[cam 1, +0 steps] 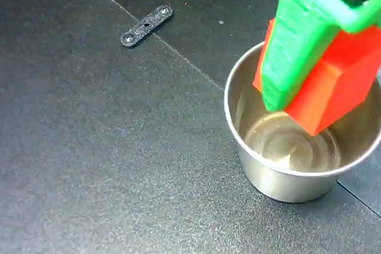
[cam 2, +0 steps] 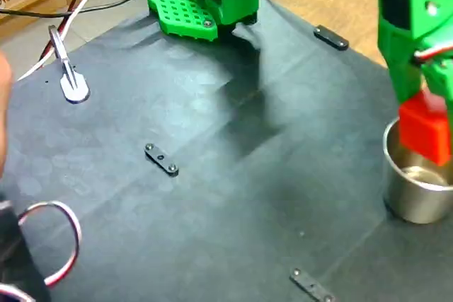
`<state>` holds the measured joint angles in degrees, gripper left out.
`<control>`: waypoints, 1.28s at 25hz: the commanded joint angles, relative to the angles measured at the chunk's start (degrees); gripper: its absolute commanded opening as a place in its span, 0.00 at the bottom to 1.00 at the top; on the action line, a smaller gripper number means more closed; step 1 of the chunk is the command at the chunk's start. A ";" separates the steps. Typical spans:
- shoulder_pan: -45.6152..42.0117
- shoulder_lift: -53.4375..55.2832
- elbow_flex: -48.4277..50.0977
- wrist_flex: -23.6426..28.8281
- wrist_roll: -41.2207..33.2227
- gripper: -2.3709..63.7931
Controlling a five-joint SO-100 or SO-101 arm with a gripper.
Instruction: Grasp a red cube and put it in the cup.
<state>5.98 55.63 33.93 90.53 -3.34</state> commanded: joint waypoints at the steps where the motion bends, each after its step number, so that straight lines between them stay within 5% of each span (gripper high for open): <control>1: -0.44 0.44 -2.11 -0.53 0.35 0.03; 10: -2.37 0.00 -2.29 -0.53 0.26 0.04; 18: -2.11 0.00 -2.02 -0.44 0.26 0.22; 32: -1.49 0.09 -1.93 0.35 -0.70 0.25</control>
<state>4.22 55.11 33.93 90.53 -3.69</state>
